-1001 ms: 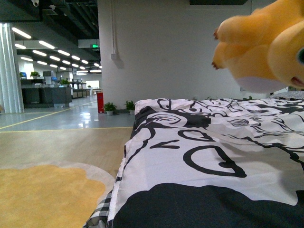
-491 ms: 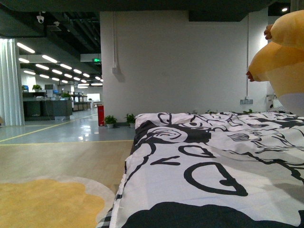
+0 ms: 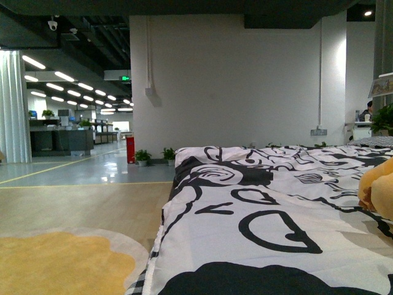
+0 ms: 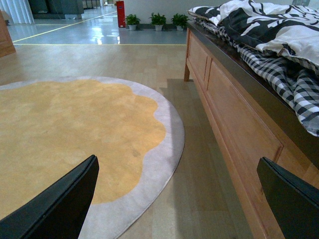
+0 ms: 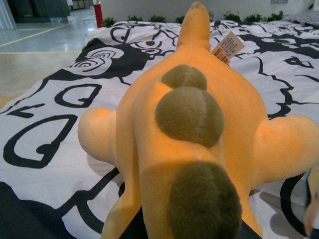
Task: Put away toys
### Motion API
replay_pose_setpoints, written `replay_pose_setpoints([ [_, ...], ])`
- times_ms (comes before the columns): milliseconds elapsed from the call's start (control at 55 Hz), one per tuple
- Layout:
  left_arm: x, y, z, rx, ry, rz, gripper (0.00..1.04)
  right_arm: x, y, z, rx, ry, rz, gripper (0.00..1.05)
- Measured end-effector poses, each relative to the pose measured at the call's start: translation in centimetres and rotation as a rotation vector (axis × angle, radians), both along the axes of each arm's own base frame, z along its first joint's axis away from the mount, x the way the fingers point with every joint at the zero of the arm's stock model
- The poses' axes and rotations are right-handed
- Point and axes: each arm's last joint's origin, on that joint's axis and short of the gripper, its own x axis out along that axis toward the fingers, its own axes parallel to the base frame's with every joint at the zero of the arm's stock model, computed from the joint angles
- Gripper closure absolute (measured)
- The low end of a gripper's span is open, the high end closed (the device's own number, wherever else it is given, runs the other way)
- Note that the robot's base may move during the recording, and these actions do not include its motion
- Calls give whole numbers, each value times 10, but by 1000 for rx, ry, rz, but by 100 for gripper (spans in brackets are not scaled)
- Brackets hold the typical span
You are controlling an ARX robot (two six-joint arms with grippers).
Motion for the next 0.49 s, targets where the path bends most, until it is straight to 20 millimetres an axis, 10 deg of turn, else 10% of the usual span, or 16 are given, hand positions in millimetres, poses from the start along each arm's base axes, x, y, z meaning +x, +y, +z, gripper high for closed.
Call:
replay_pose_setpoints([
  [491,0,0,0,0,0,0,6,-21,0,-56,-10,-21,-3,98],
])
